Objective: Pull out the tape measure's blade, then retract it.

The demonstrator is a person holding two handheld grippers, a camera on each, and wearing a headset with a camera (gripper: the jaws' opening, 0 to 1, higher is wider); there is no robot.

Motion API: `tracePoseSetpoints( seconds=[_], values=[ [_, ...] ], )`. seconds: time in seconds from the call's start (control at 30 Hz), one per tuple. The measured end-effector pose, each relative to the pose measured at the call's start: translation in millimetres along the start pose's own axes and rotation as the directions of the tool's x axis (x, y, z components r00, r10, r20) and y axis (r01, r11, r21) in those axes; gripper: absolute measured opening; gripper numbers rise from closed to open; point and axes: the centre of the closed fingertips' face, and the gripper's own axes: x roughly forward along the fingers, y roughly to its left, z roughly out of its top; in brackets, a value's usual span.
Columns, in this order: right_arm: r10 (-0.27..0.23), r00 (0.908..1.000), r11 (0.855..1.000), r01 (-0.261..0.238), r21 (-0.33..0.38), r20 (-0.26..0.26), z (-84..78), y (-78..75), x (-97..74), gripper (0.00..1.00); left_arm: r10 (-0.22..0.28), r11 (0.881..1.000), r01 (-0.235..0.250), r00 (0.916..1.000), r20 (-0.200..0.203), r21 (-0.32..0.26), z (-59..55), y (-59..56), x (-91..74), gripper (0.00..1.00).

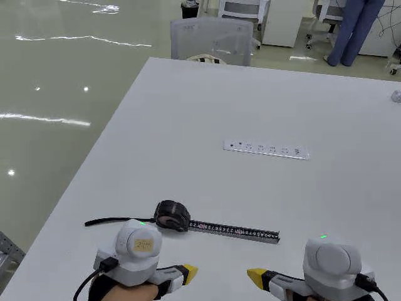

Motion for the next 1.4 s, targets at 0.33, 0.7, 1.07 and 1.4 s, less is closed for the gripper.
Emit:
tracePoseSetpoints(
  seconds=[0.33,0.7,1.07,1.4],
  values=[
    [0.013,0.9998,1.0,-0.013,-0.013,-0.018,-4.9,9.3,-18.6,0.92,0.005,1.0,-0.005,0.9996,-0.029,0.005,-9.8,-5.2,-19.3,0.84],
    [0.037,0.9987,0.999,-0.038,-0.023,-0.035,-7.3,22.7,-38.4,0.93,0.033,0.999,-0.033,0.9989,-0.034,-0.006,-9.0,-2.7,-46.2,0.83],
    [0.056,0.9979,0.998,-0.057,-0.04,-0.033,-5.4,36.6,-60.0,0.93,0.042,0.999,-0.042,0.9983,-0.04,-0.005,-8.1,-9.2,-67.3,0.82],
    [0.064,0.9973,0.996,-0.066,-0.061,-0.036,-6.5,40.1,-65.0,0.91,0.062,0.998,-0.062,0.9979,-0.018,-0.022,-1.0,-6.9,-75.3,0.8]
  ],
)
